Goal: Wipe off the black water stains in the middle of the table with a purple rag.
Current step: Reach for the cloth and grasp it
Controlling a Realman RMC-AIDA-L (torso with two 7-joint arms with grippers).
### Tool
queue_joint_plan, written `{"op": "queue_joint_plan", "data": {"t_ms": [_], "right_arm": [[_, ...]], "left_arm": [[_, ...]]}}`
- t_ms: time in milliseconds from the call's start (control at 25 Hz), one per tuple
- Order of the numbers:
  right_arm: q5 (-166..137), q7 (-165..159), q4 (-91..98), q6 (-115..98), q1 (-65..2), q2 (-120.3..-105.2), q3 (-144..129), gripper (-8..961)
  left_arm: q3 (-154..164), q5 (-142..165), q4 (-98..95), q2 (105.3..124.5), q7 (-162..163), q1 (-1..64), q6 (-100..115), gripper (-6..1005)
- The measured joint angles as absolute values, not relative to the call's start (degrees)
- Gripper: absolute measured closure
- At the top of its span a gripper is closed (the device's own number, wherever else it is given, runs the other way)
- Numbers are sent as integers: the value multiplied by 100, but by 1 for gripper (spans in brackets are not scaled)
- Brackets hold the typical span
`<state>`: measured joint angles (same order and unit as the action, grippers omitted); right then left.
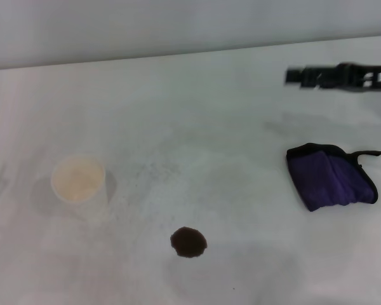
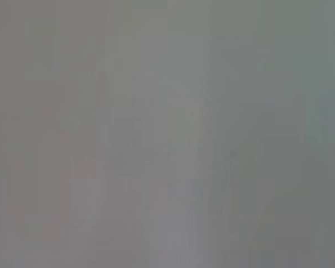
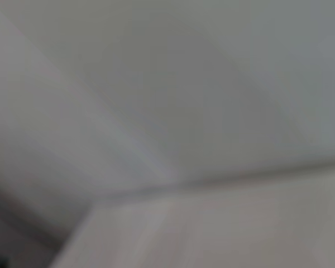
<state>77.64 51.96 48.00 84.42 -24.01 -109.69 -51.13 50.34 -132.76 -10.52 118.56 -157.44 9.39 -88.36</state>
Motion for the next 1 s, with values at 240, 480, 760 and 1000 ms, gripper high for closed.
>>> {"op": "queue_joint_plan", "data": {"t_ms": [240, 480, 760, 1000], "right_arm": [[4316, 3174, 6922, 9023, -2945, -11436, -5146, 165], [2609, 1789, 7659, 9110, -3277, -11508, -6146, 189], [1907, 527, 7639, 9160, -3421, -11534, -7880, 197], [1911, -101, 7405, 9176, -3419, -11546, -8774, 200]], "left_arm": [[5026, -13419, -1222, 11827, -15795, 992, -8785, 107], [5027, -13396, -1319, 11764, -15865, 962, -8741, 106], [4613, -13410, -1415, 11797, -15901, 869, -8718, 106], [4533, -13416, -1428, 11810, -15901, 828, -8625, 106]]}}
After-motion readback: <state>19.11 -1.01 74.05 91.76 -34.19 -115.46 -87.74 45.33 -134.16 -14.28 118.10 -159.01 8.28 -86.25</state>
